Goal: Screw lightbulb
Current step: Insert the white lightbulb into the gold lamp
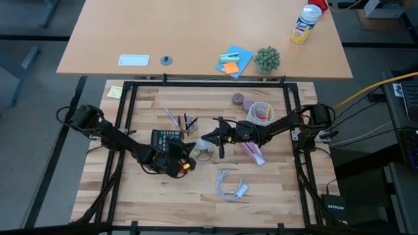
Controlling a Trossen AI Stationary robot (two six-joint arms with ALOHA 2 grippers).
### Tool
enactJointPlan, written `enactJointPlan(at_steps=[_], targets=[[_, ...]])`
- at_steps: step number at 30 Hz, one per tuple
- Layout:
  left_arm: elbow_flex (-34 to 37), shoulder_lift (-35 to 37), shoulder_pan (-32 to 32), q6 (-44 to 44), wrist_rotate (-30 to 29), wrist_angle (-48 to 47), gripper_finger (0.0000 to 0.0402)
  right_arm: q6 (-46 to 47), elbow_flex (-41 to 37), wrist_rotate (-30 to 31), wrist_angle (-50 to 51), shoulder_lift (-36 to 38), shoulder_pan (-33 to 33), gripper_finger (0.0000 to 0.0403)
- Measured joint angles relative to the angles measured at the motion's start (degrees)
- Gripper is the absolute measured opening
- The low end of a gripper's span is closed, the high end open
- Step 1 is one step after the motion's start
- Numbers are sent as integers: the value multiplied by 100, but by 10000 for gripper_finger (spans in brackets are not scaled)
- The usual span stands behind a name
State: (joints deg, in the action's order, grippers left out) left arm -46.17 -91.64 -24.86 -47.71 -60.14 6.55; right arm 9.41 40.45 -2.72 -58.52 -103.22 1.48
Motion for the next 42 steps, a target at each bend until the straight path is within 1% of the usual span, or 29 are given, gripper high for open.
enactJointPlan(at_steps=[3, 9, 13, 19, 23, 25, 31, 42], targets=[[0, 0, 11, -171, -189, -46, 3, 0, 4, -49, -1, 0, 11, 7], [0, 21, -1, -179, -543, -44, 3, 0, 4, -42, 0, 0, 11, 7], [0, 208, -115, -36, -581, 38, 1, 0, 4, -26, 2, 0, 7, 7], [-2, 299, -468, 18, -455, 357, 1, -2, 4, 56, 2, 0, 7, 7], [-4, 83, -591, -133, -80, 565, 2, -2, 4, 61, 2, 0, 7, 7], [-4, -62, -610, -164, 7, 761, 3, -2, 4, 61, 2, 0, 7, 7], [-2, -531, -590, 15, 42, 1390, 3, -2, 4, 66, 0, -1, 4, 7], [-2, -581, -312, 67, -121, 1343, 3, 108, 4, -7, 23, -1, -4, 7]])
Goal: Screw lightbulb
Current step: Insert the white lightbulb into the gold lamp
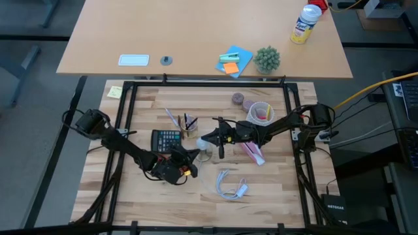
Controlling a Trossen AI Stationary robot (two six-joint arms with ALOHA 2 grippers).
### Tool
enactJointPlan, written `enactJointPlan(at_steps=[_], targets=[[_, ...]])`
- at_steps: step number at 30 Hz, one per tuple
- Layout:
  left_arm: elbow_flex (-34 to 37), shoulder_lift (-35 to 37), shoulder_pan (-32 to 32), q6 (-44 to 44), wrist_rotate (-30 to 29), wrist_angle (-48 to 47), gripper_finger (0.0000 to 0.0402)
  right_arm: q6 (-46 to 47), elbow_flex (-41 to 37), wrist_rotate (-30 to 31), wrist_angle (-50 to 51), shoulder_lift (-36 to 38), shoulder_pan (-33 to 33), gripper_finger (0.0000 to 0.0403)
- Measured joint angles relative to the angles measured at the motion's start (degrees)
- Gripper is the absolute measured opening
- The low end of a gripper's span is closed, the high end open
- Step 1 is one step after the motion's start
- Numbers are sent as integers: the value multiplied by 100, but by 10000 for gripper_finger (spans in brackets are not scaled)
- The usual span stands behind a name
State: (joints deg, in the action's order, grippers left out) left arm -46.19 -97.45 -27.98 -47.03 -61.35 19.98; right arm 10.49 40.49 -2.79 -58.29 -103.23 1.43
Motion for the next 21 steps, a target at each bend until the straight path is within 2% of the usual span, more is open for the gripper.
enactJointPlan(at_steps=[16, 21], targets=[[0, 0, 41, 32, -211, -19, 3, 332, 2, -295, 103, 9, -5, 7], [0, 1, 41, -88, -476, -139, 3, 340, 0, -388, 115, 9, -4, 7]])
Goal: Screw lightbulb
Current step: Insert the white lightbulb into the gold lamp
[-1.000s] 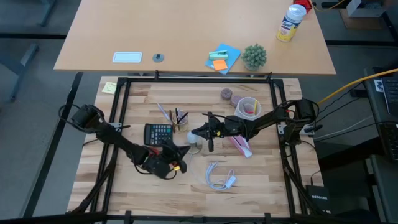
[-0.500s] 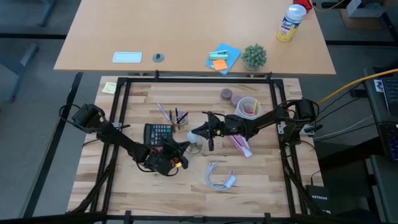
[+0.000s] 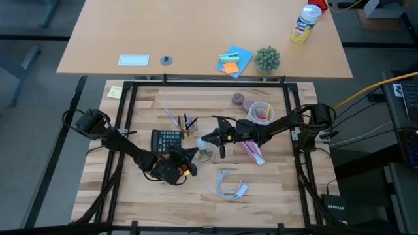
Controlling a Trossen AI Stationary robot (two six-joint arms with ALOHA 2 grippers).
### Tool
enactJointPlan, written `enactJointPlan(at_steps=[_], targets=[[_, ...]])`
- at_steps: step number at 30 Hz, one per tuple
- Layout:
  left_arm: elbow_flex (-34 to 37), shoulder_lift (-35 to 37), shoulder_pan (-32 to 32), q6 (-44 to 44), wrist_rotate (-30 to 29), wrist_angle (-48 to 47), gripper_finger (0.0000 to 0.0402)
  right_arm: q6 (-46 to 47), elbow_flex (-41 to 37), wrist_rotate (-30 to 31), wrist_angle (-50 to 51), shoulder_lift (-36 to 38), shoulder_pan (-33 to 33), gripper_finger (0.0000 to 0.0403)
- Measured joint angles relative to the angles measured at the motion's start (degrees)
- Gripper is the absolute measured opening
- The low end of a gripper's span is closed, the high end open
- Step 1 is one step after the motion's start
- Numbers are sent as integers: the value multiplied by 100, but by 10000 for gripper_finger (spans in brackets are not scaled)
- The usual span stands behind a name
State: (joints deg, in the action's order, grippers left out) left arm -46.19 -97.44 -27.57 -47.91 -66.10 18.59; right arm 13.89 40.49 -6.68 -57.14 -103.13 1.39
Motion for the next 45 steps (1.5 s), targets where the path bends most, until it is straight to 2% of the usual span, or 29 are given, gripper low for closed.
enactJointPlan(at_steps=[11, 27, 33, 36, 41, 45], targets=[[2, 10, 75, -890, -534, -590, 3, -2, 4, -637, 28, -15, 37, 7], [0, 189, 20, -409, -701, -590, 3, -2, -22, -431, 142, -42, 20, 7], [0, 189, -156, -366, -1211, -599, 3, -2, -17, -494, 86, -33, 20, 7], [1, 206, -279, -302, -1410, -604, 3, -4, -11, -619, -28, -28, 17, 7], [2, 248, -456, -279, -1423, -602, 3, -4, -9, -838, -473, -24, 17, 7], [2, 253, -604, -265, -1353, -597, 3, -21, -7, -756, -791, -20, 9, 7]])
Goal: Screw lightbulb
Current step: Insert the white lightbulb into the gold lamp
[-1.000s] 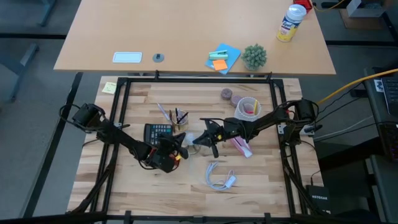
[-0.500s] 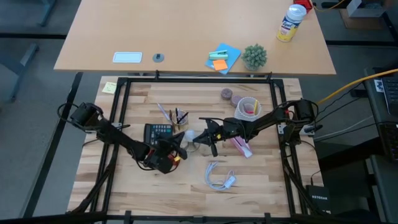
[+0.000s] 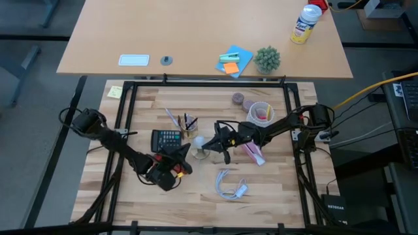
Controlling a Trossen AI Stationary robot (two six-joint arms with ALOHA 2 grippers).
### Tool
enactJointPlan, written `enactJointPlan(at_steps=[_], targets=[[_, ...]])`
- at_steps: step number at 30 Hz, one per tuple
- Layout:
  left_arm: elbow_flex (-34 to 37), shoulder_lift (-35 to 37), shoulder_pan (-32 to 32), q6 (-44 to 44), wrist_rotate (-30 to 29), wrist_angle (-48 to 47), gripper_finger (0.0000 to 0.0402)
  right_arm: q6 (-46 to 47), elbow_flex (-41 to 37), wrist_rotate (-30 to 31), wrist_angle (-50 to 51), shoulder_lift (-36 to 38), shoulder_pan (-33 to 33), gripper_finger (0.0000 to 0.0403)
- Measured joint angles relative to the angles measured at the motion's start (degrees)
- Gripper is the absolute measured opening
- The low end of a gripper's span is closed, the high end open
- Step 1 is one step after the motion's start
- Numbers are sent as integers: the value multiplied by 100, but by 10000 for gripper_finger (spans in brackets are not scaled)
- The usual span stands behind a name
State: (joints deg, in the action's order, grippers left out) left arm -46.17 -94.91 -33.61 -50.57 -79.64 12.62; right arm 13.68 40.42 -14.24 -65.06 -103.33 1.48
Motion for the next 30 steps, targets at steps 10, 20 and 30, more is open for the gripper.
enactJointPlan(at_steps=[10, 20, 30], targets=[[0, -141, 9, -98, 1038, 313, 3, -347, 7, 1701, 547, 7, -158, 7], [0, -275, 276, 1, 1045, 452, 3, -353, 7, 1642, 1163, 7, -149, 7], [-2, -275, 449, 39, 1047, 433, 3, -355, 7, 1440, 1174, 7, -154, 7]])
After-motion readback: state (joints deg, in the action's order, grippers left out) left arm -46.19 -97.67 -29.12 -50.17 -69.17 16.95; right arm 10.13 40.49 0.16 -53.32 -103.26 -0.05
